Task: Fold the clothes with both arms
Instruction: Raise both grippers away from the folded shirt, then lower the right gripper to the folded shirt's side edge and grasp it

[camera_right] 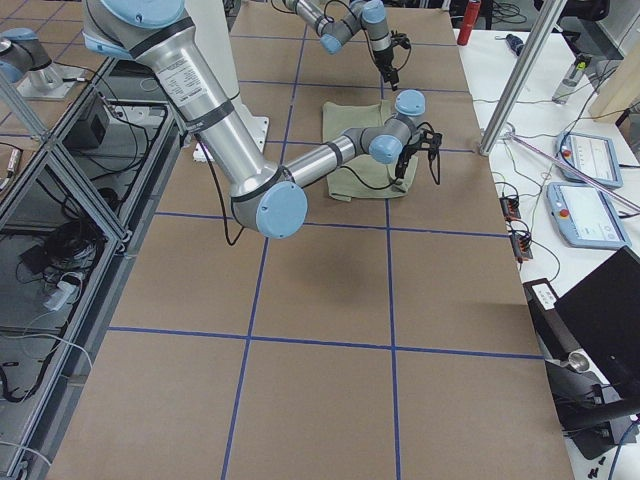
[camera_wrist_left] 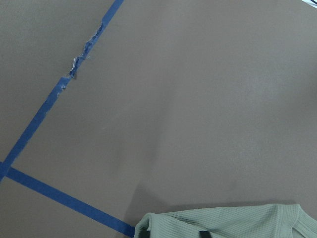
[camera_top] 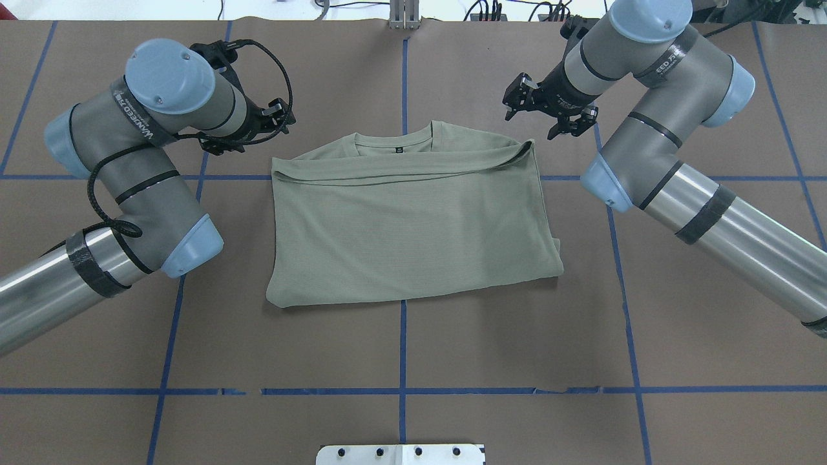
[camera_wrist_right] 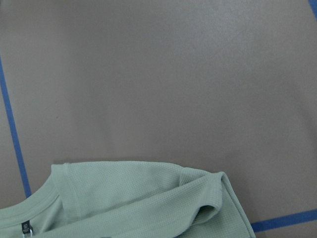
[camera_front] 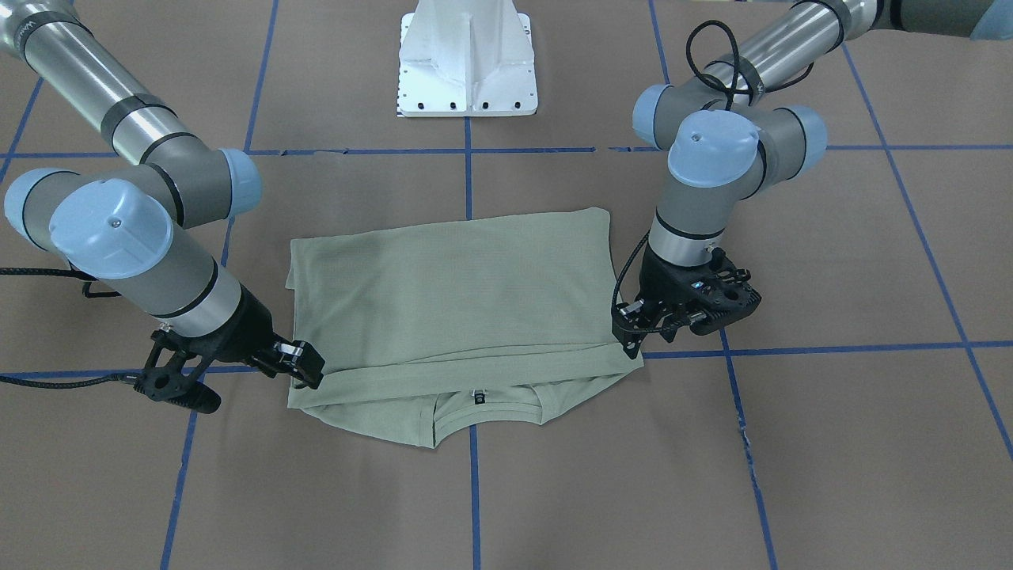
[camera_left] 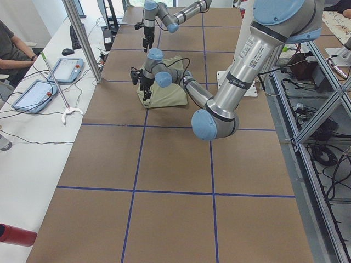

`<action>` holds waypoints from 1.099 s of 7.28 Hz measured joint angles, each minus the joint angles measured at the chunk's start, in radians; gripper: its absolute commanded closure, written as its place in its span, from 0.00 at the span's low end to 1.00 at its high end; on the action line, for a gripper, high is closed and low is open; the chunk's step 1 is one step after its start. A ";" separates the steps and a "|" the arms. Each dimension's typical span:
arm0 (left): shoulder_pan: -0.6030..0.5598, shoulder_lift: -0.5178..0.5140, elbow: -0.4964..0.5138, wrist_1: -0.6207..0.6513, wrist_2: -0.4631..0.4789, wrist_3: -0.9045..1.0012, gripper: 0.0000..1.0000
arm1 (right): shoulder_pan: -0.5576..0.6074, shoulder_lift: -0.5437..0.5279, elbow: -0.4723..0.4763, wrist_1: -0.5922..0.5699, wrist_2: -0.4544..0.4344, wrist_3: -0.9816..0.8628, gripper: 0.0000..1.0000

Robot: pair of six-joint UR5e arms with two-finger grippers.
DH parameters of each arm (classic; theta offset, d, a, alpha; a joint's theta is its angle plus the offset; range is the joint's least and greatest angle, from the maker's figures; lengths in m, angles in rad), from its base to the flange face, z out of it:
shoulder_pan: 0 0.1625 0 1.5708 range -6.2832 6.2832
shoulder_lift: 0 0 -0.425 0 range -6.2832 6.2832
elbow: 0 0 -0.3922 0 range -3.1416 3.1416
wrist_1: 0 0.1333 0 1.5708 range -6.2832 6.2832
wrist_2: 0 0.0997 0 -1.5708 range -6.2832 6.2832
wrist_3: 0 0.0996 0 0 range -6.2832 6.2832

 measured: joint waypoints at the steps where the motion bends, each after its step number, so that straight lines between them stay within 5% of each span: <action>1: -0.001 0.003 -0.018 0.001 -0.001 0.003 0.01 | -0.018 -0.043 0.052 0.001 -0.002 0.000 0.00; 5: 0.003 0.009 -0.056 0.002 -0.003 -0.008 0.01 | -0.147 -0.259 0.262 0.000 -0.071 0.015 0.00; 8: 0.005 0.010 -0.059 0.002 -0.002 -0.008 0.01 | -0.230 -0.298 0.288 0.000 -0.141 0.026 0.01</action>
